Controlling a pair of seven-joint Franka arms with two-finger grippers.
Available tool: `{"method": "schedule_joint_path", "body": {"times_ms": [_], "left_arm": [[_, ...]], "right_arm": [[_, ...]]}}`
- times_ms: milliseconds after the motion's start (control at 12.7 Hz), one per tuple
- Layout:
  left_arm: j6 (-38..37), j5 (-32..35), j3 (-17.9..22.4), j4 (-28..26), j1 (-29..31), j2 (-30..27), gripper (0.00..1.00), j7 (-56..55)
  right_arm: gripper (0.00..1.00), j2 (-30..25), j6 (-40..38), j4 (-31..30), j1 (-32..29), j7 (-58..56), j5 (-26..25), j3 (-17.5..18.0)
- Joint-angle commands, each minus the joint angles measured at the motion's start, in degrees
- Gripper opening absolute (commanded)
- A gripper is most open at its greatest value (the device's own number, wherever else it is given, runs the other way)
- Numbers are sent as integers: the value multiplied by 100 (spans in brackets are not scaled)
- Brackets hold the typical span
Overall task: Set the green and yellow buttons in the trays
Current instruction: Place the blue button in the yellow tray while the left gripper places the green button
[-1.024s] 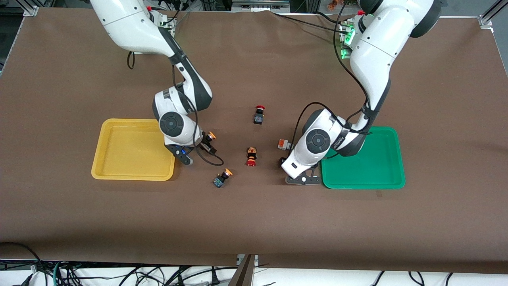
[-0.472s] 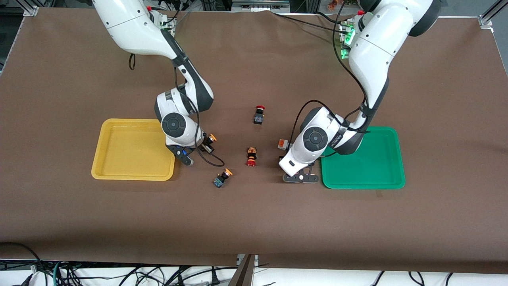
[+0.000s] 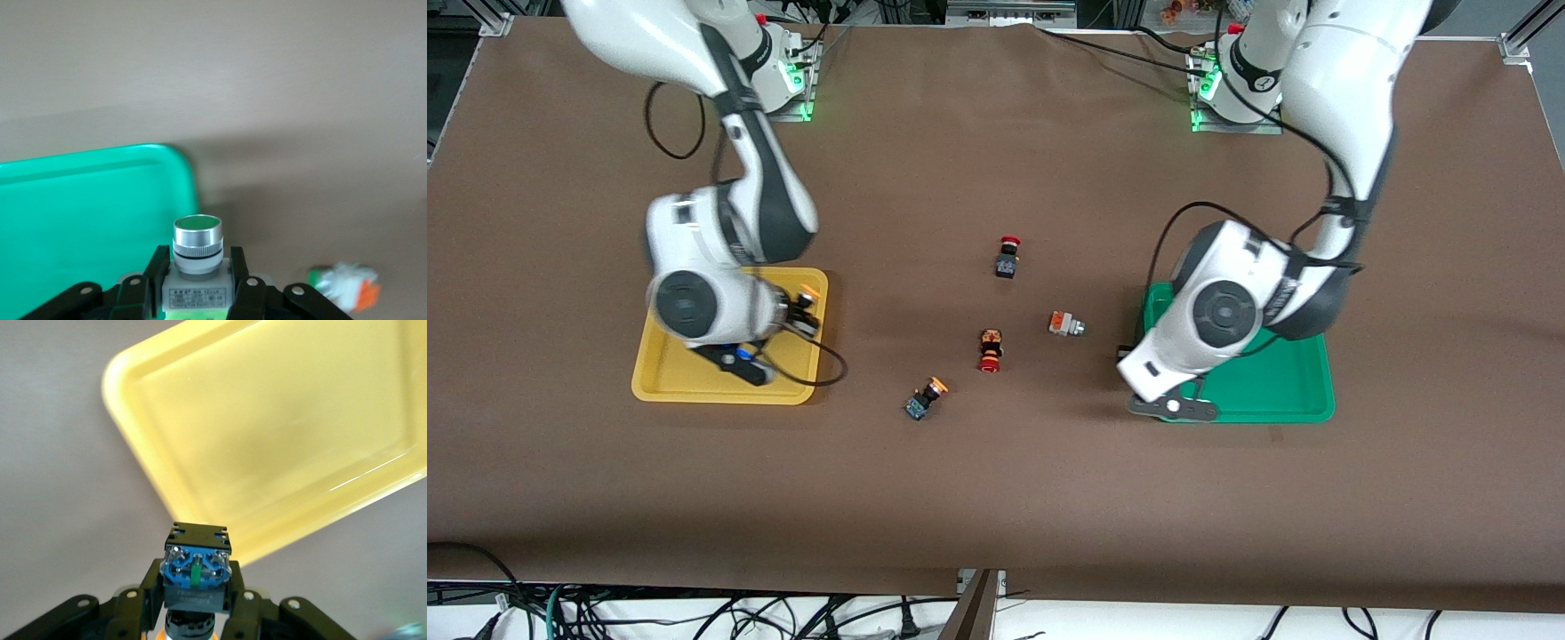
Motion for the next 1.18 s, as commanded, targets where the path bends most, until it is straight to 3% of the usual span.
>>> {"method": "schedule_joint_path", "body": {"times_ms": [0,79,157,236,315,394,472,551,866,1102], "left_arm": [[-196,96,-38,-218,492,-63,15,1212],[-178,122,-29,-306,641,-19,17,1477],[-144,149,-29,-446,747,16,26,1576],[-134,193,-12,-491,731,129,43,1577],[-134,323,-20,-483,757,156,98,1577],[-169,325,-46,-448,783,113,100,1559],[-187,264,-64,-421,714,78,100,1472],[-178,228,-186,-404,583,34,100,1332],[-126,140,-389,-166,-435,191,100,-642],[662,202,-363,-384,-930,402,100,-1472]], "right_arm": [[0,83,249,-398,-50,-1247,35,-395],[0,48,705,-800,-76,-1320,35,-414],[0,-92,1388,-1431,-76,-1329,35,-405],[0,-241,2065,-1994,-76,-1364,35,-405],[0,-269,2385,-2252,-76,-1591,35,-405],[0,-217,2388,-2255,-76,-1967,44,-405],[31,-208,2388,-2246,-103,-2284,35,-405],[99,-216,2371,-2211,-120,-2296,44,-396],[100,-155,2019,-1378,55,-1052,96,-274],[100,352,2045,-430,134,720,437,217]]}}
